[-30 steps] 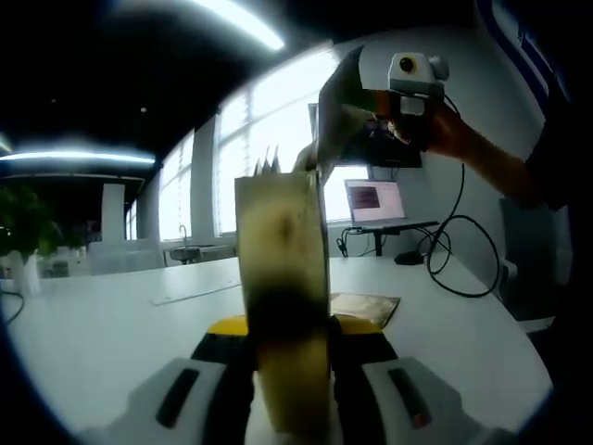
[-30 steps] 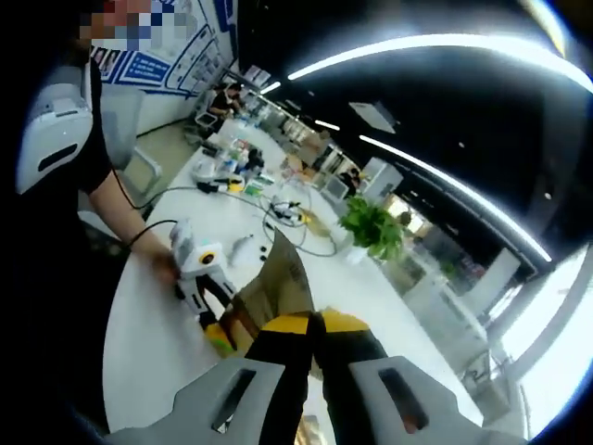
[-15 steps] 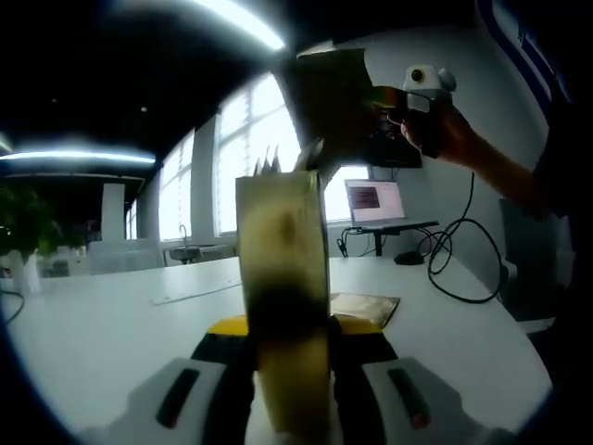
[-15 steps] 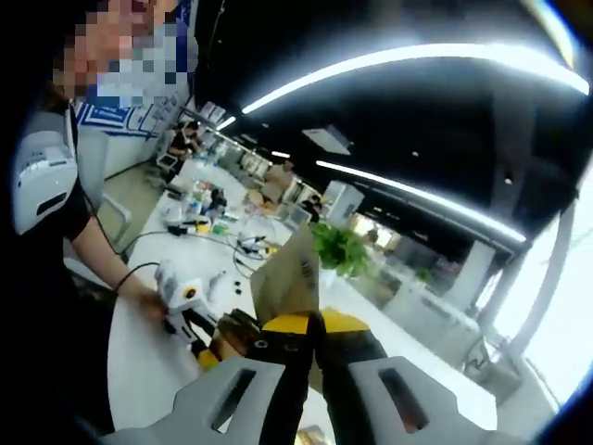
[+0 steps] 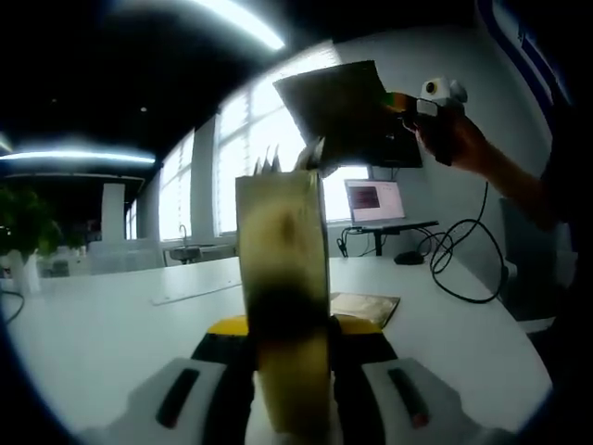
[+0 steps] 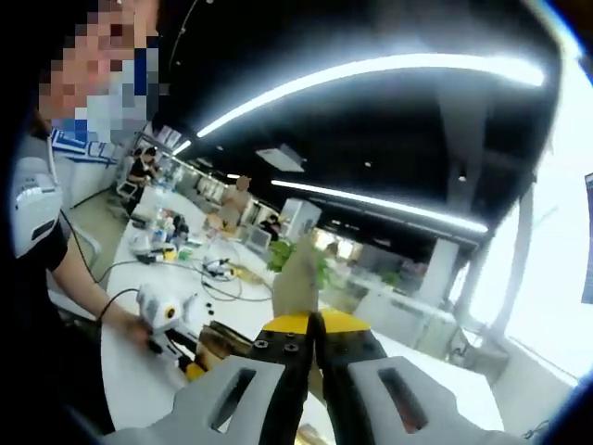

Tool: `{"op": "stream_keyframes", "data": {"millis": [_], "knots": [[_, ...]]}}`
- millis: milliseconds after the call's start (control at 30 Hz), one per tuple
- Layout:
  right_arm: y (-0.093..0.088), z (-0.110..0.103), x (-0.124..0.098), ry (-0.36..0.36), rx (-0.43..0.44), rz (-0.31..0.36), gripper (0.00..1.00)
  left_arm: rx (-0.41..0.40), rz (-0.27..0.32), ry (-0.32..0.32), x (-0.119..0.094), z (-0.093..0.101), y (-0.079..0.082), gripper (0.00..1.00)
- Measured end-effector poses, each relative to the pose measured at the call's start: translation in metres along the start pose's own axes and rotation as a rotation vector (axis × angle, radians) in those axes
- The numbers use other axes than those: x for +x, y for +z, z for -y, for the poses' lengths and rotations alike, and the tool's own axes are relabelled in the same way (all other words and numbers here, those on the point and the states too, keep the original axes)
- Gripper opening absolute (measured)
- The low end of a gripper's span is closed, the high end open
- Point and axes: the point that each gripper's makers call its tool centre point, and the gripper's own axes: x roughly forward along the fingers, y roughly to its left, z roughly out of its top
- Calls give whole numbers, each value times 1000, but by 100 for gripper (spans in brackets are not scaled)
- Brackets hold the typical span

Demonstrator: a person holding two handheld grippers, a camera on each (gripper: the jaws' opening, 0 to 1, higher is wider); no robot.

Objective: Extract single mask from mask box in order stack masks on table

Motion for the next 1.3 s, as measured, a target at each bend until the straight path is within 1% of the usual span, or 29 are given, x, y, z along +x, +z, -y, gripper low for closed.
{"op": "stream_keyframes", "data": {"millis": [133, 300, 400, 567, 733, 933, 1067, 1300], "knots": [[2, 4, -16, -28, -1, -7, 0, -1, 0, 0, 0, -1, -1, 34], [7, 10, -32, -49, -21, -35, 0, 0, -1, -1, 0, 1, 0, 34], [10, 17, -43, -77, -22, -45, 0, 1, -1, 0, 0, 0, -1, 34], [10, 23, -53, -115, -10, -51, 0, 3, -1, 0, 0, 0, -1, 34], [6, 27, -56, -137, -4, -57, 0, 4, -2, 1, 0, -1, -1, 34], [-3, 33, -54, -154, -41, -92, 0, 6, -3, 2, 0, 1, -1, 34], [-12, 37, -50, -144, -58, -126, 0, 6, -3, 2, 0, 1, -1, 34], [-27, 41, -37, -113, -123, -180, 0, 7, -3, 3, 0, 1, 0, 34]]}}
